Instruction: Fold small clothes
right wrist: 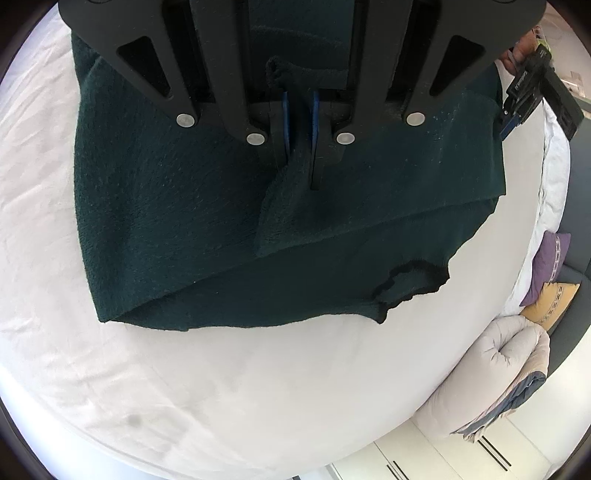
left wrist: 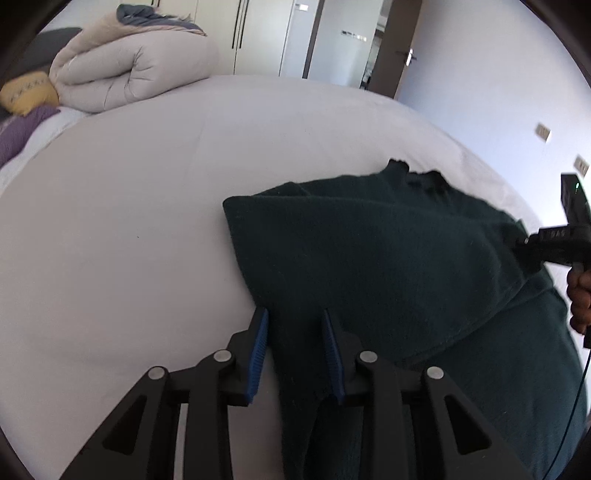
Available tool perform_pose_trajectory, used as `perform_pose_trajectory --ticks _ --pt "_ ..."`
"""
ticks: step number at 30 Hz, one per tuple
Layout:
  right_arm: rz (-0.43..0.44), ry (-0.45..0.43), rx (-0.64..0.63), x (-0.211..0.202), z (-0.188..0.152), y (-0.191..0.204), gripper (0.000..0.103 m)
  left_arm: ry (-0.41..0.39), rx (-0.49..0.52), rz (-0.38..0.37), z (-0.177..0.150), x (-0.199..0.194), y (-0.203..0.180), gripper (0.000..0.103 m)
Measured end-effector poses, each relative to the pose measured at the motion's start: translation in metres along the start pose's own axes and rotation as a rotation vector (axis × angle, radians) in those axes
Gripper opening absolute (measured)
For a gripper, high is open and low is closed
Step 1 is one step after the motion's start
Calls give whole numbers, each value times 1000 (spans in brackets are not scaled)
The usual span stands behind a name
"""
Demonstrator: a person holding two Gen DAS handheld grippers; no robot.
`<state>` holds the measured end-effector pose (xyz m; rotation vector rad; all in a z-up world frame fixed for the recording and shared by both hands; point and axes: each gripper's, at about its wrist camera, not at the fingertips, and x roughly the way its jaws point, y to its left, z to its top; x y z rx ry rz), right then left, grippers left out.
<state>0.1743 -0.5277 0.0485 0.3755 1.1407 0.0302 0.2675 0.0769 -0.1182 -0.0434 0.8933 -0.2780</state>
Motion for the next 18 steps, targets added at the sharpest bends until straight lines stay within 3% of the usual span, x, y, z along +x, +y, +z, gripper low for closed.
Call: perform_pose_trajectory --ticks 6,9,12,15,18 --pt "23 -13 -6 3 -3 -4 10 -20 -14 11 1 -10 4 31" --pt "10 -7 66 -10 -7 -14 13 -117 -42 -10 8 -33 12 31" --pt "-78 -51 104 -31 -12 -18 13 -179 -61 -56 15 -46 12 31" --pt "-95 -127 192 -51 -13 -24 13 -152 -97 -143 18 -44 12 31" --pt "29 -174 200 -57 -9 -11 13 -28 -98 -187 14 -16 8 31"
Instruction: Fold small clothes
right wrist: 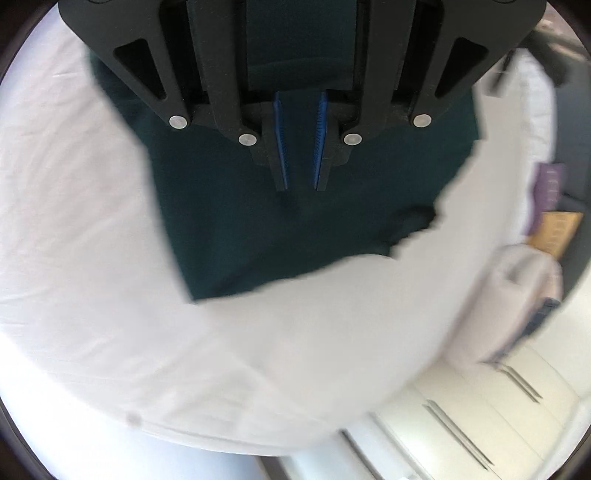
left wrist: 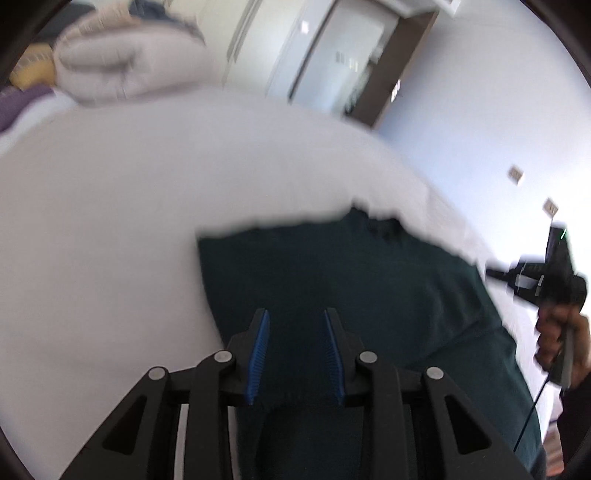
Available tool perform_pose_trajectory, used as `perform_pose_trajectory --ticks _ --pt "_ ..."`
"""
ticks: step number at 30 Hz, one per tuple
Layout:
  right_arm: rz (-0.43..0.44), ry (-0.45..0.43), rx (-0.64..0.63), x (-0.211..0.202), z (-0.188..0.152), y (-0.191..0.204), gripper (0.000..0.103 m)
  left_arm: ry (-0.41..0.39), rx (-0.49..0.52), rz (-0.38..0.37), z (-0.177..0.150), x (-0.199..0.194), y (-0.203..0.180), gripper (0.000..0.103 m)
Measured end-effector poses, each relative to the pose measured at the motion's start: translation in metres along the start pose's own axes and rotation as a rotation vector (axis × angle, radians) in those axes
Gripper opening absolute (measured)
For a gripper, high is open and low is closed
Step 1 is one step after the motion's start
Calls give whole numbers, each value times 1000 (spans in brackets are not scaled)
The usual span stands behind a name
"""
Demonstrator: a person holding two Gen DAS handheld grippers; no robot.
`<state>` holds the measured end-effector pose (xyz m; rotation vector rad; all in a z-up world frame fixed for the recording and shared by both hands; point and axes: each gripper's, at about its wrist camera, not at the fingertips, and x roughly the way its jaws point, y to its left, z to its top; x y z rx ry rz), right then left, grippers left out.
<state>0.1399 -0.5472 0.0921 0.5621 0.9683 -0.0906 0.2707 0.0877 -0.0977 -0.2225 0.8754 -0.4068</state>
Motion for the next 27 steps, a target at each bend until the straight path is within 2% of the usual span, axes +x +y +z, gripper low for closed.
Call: perform_pose_trajectory --ticks 2,4,7,9,10,13,14,16,18,19,20,22,23,25,27 --pt "108 83 -41 21 -5 23 13 50 2 13 -10 17 4 31" --pt "175 157 -62 45 -14 35 13 55 -15 -15 -11 19 5 31" --pt "135 226 -20 78 -26 25 13 45 -82 -72 -5 9 16 31" --pt "240 215 78 81 -29 6 13 8 -147 -107 -1 0 29 31" --pt "265 221 96 80 -29 1 13 -8 -173 -113 2 -5 36 33" --pt "294 218 81 75 -29 -7 13 -51 -214 -156 12 -14 44 37" --pt "306 222 80 78 -30 -9 13 -67 -222 -165 18 -15 45 42" --pt "333 223 103 82 -30 -14 13 -71 -233 -163 31 -7 45 45" --pt "367 212 116 85 -33 -19 11 -6 -244 -182 39 17 45 54" --pt "376 207 112 85 -33 -22 11 71 -229 -133 37 38 42 53" --pt "384 205 106 83 -32 -25 11 89 -203 -97 32 44 39 51" --pt "384 198 97 74 -36 -33 11 47 -94 -30 24 40 21 51" --pt "382 196 102 68 -38 -37 12 62 -52 6 20 32 12 52" --pt "367 193 117 49 -46 -51 12 63 -53 3 12 14 7 54" --pt "323 180 117 18 -59 -67 22 58 -82 -14 -3 -15 4 59"
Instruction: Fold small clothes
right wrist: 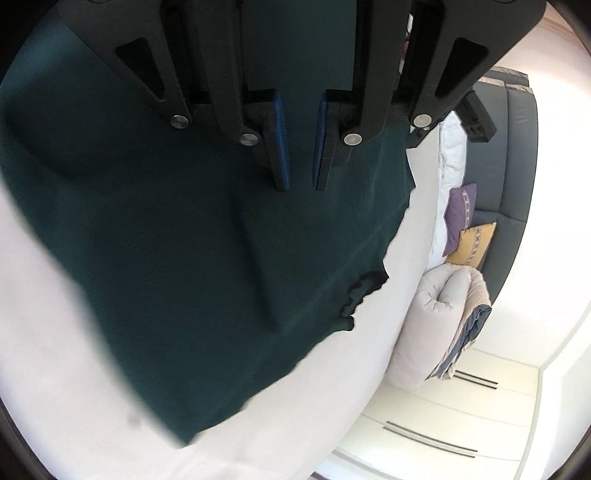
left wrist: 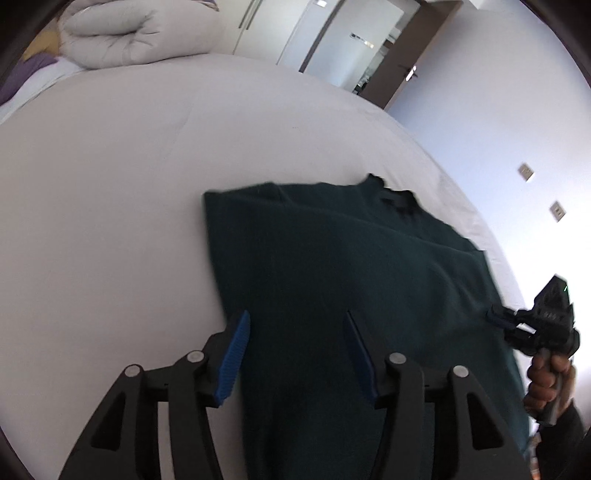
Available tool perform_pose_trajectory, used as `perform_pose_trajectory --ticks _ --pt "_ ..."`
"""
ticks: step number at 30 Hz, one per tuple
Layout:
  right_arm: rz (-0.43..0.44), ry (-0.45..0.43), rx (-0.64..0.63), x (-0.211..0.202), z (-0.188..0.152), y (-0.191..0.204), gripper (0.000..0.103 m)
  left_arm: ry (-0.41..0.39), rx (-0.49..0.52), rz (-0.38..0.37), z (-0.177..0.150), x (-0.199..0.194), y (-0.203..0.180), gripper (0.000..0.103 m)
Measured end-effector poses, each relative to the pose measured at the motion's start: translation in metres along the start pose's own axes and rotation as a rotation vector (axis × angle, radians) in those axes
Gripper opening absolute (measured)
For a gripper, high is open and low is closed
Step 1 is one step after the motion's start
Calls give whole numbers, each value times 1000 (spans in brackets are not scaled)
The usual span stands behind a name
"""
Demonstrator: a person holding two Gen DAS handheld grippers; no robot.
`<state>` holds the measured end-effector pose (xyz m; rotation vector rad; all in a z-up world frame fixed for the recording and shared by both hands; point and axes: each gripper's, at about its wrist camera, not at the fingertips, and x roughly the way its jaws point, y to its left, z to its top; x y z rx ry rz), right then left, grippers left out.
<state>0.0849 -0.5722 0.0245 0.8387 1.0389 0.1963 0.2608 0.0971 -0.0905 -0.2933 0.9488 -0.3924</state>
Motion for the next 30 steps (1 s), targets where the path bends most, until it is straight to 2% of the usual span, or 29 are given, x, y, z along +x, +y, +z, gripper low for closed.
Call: perform_pose_trajectory --ticks 1,2,3,4,5,6,9,13,17,19,23,25,30 --pt "-13 -19 -15 -16 -9 -1 26 -1 -13 -2 -13 -17 -1 68" --pt "-23 -49 -35 -39 -23 -4 41 -4 -17 5 -22 -28 -2 78" --pt "-29 -65 -41 -56 -34 -7 67 -11 -20 27 -34 -41 -7 83" --pt "-40 -97 -43 -79 -50 -11 78 -24 -27 45 -51 -59 -10 89" --pt "-52 -133 -46 -101 -67 -15 84 -33 -35 41 -63 -71 -10 92" --pt "-67 -150 -63 -117 -82 -19 84 -38 -53 31 -78 -83 -9 92" --pt "-152 -129 -120 -154 -123 -33 84 23 -101 16 -124 -103 -10 93" --pt "-256 -135 -162 -186 -163 -52 84 62 -165 19 -173 -130 -10 93" --pt "-272 -144 -133 -212 -183 -78 84 99 -189 34 -205 -135 -10 92" --pt "-287 -129 -118 -222 -193 -93 84 106 -157 51 -212 -136 -16 92" --pt "-286 -109 -161 -232 -208 -99 83 149 -150 20 -218 -132 -24 92" --pt "-267 -91 -170 -236 -215 -101 82 164 -149 8 -219 -131 -23 91" --pt "-178 -57 -117 -245 -223 -112 75 231 -197 -41 -220 -135 -13 80"
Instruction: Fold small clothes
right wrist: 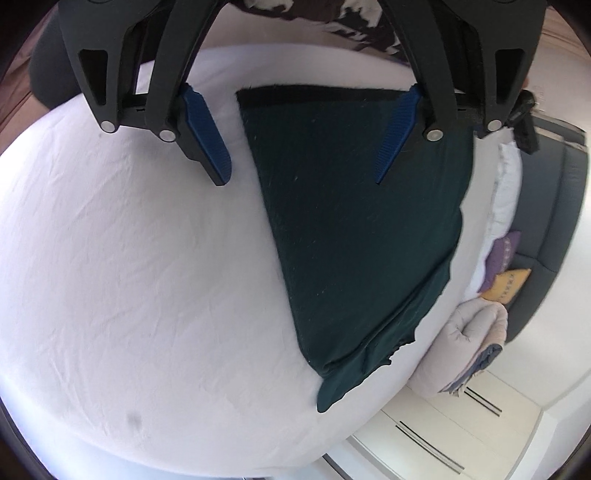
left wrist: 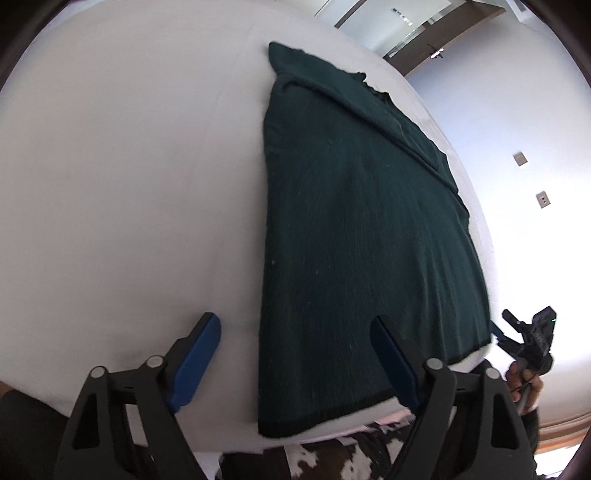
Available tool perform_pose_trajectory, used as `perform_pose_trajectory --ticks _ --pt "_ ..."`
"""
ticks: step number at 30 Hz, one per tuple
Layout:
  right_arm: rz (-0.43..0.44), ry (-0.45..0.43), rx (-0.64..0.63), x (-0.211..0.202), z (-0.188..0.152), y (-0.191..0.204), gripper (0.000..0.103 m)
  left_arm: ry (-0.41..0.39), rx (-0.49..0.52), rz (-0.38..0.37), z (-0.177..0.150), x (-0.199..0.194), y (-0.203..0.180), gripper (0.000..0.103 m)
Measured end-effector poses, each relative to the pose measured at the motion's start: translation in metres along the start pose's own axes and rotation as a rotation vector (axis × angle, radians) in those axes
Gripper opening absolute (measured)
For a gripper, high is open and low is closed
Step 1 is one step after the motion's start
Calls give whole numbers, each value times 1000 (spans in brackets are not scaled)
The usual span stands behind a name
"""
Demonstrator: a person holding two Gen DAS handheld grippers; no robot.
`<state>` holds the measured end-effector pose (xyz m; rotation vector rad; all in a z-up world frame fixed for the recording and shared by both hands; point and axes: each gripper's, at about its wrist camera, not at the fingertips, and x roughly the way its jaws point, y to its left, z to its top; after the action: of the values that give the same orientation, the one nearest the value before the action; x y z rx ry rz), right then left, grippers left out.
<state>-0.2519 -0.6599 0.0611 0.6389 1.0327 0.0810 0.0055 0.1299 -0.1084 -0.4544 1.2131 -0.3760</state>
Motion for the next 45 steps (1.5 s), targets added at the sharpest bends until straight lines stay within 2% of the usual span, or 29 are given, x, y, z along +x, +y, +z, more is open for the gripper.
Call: perform_pose_trajectory --ticks 5,8,15,16,18,19,20,25,28,32,38,41,45 --pt "90 39 75 1 -3 -8 64 58 -78 -78 -4 -3 11 73" --pt "107 60 86 6 -5 -6 59 88 -113 -116 -6 -2 15 72" --pt "118 96 118 9 -3 -6 57 145 -81 -87 -3 3 6 71" --pt "117 102 121 10 -2 -6 56 148 -67 -78 -3 3 4 66" --pt "120 119 131 11 0 -8 55 161 -46 -71 -5 5 0 44" --pt "120 126 135 12 0 -8 55 176 -46 -82 -7 8 -1 22" --pt "120 135 138 12 2 -9 53 184 -48 -86 -9 10 0 10" --pt "97 179 132 17 6 -8 44 130 -15 -59 -19 7 -5 9" --pt "96 203 132 21 6 -8 32 112 -14 -67 -20 2 -3 8" --pt "135 232 164 25 4 -11 32 90 -47 -101 -21 -2 3 8" --pt "217 242 415 20 -4 -45 32 48 -125 -177 -21 -7 16 8" --pt "221 260 415 18 -12 -47 33 23 -156 -217 -19 -13 21 7" --pt "280 244 473 24 -14 -57 33 -14 -190 -258 -14 -23 24 7"
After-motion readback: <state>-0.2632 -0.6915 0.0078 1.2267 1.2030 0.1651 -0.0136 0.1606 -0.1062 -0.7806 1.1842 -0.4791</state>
